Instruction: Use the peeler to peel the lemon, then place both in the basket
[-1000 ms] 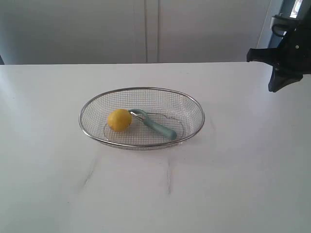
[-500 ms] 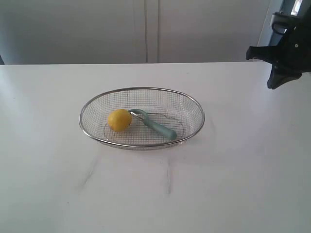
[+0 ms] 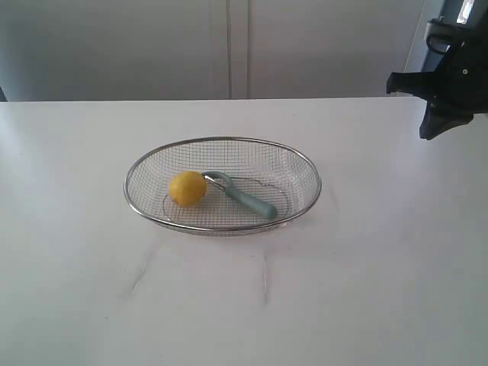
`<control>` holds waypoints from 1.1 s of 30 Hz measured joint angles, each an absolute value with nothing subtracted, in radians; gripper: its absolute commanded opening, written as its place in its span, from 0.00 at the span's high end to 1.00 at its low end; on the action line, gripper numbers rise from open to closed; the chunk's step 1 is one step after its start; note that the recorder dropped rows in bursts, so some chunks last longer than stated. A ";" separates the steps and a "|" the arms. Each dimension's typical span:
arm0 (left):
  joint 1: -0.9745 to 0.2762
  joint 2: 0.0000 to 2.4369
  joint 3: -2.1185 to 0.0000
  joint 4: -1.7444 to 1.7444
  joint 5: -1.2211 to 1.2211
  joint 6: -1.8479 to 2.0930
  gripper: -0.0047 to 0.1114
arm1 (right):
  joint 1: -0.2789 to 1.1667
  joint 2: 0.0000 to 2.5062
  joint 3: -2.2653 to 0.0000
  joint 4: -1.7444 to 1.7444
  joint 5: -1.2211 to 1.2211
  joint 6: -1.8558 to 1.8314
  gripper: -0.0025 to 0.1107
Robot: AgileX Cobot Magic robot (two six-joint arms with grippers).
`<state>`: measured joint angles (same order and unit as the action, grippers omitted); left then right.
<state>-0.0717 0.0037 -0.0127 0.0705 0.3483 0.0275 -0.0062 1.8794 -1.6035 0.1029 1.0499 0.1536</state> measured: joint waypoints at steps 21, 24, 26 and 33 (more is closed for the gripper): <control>-0.072 0.004 -0.010 0.071 0.340 0.028 0.96 | -0.006 1.879 -1.603 0.089 1.046 0.084 0.98; -0.072 0.004 -0.010 0.071 0.340 0.028 0.96 | -0.006 1.879 -1.603 0.082 1.046 0.023 0.98; -0.072 0.004 -0.010 0.071 0.340 0.028 0.96 | -0.006 1.879 -1.603 0.082 1.046 0.016 0.98; -0.072 0.004 -0.010 0.071 0.340 0.028 0.96 | -0.006 1.879 -1.603 0.082 1.046 0.014 0.98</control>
